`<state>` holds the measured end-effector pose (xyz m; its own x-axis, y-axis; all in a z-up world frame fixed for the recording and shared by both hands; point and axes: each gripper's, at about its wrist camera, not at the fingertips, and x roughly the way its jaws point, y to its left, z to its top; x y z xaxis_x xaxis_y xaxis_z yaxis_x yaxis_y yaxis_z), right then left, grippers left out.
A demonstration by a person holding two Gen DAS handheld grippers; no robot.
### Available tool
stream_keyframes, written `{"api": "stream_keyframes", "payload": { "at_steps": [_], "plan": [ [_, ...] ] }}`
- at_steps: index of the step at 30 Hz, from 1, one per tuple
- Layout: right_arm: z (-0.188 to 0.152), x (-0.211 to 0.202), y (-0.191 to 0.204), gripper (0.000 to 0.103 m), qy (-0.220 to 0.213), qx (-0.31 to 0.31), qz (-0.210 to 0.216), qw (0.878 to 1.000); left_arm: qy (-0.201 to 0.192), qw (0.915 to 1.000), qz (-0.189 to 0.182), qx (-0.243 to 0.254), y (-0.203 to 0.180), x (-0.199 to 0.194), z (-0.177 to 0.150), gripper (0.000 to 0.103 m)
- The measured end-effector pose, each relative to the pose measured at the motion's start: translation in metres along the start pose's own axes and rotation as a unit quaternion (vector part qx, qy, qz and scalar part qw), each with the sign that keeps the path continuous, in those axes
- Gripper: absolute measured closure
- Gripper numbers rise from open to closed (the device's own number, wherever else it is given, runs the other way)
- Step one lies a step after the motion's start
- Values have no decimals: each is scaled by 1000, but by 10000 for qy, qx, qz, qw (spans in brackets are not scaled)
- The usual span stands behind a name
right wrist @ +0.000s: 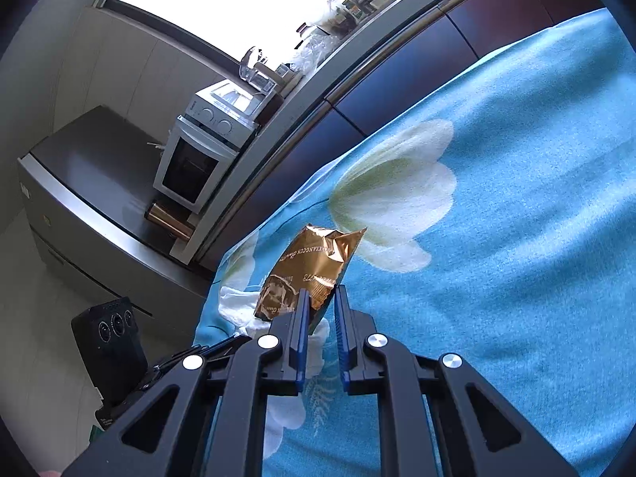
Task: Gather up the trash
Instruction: 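Grasp the gold wrapper with the right tool while the left tool grasps the white tissue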
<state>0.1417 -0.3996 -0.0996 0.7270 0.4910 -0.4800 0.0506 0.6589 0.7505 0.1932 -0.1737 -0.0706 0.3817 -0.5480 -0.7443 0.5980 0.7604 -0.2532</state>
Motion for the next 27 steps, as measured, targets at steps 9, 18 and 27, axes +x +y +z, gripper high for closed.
{"api": "stream_keyframes", "payload": {
  "at_steps": [9,18,27],
  "plan": [
    [-10,-13,23,92,-107,-171,283,9994,-291,9994,172,-108,15,-54,-32,96],
    [-25,-8,47,92,-22,-298,598,9978,-499,9976,377,-302,36,-99,-67,96],
    [-42,8,72,92,195,-464,824,9953,-642,9946,576,-579,58,-134,-94,96]
  ]
}}
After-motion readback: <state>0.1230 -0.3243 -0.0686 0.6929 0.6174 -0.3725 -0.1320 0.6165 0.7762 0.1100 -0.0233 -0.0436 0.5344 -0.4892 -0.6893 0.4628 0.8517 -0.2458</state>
